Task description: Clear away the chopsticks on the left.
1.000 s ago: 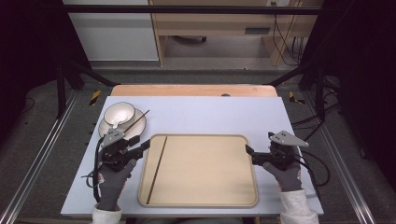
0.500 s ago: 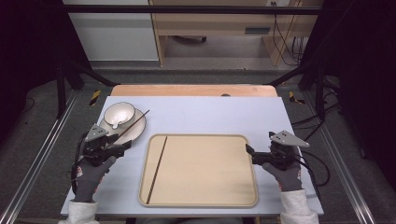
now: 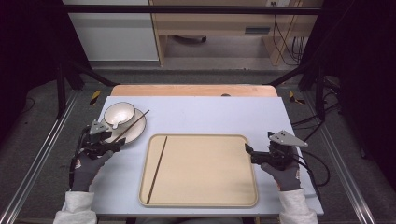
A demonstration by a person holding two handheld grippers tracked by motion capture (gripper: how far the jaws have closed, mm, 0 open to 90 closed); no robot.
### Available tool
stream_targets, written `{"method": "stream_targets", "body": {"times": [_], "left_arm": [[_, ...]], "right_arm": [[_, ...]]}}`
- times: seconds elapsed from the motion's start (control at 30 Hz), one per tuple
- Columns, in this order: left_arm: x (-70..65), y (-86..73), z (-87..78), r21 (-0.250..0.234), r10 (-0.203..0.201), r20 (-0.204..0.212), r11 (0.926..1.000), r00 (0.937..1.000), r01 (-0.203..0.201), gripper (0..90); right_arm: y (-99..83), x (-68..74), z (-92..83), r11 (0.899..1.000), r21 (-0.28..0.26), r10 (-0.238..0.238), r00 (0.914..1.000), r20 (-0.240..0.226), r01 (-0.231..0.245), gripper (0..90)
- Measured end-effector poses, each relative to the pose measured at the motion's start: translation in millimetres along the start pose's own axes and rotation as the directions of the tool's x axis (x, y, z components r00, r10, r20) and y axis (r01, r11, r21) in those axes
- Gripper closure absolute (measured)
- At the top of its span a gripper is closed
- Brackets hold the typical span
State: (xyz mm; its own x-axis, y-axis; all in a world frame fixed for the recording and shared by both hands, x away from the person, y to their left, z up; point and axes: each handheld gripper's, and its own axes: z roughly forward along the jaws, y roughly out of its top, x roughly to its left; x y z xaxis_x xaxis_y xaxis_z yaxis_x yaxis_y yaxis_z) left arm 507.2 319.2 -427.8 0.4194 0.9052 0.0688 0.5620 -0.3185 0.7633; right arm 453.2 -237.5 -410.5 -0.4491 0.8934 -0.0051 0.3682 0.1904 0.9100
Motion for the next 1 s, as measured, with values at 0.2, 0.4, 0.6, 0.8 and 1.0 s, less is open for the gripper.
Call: {"method": "stream_targets", "body": {"times": [0.2,0.4,0.6,0.8,1.0], "left_arm": [[11.4,-1.0,17.9,0.054,0.01,-0.02,0.9985,0.9997,-0.009,44.6],[17.9,1.5,28.3,0.082,0.001,-0.036,0.9966,0.9993,0.002,58.6],[19.6,-1.3,35.4,0.11,-0.003,-0.012,0.994,0.9999,0.004,67.6],[17.2,-1.4,36.5,0.12,0.015,0.0,0.9927,0.9999,-0.015,76.7],[13.3,-0.7,35.6,0.127,0.026,0.007,0.9915,0.9996,-0.027,79.4]], "right_arm": [[-1.0,0.7,3.0,1.0,0.011,-0.006,1.0,0.001,0.006,3.8],[-1.5,1.4,4.3,1.0,0.022,-0.009,1.0,-0.002,0.009,4.0],[-1.8,1.4,5.1,1.0,0.024,-0.014,0.9999,0.0,0.014,4.0],[-1.9,1.6,5.3,1.0,0.026,-0.014,0.9999,0.0,0.014,4.0],[-2.2,2.1,5.6,0.999,0.03,-0.015,0.9999,-0.001,0.015,4.0]]}}
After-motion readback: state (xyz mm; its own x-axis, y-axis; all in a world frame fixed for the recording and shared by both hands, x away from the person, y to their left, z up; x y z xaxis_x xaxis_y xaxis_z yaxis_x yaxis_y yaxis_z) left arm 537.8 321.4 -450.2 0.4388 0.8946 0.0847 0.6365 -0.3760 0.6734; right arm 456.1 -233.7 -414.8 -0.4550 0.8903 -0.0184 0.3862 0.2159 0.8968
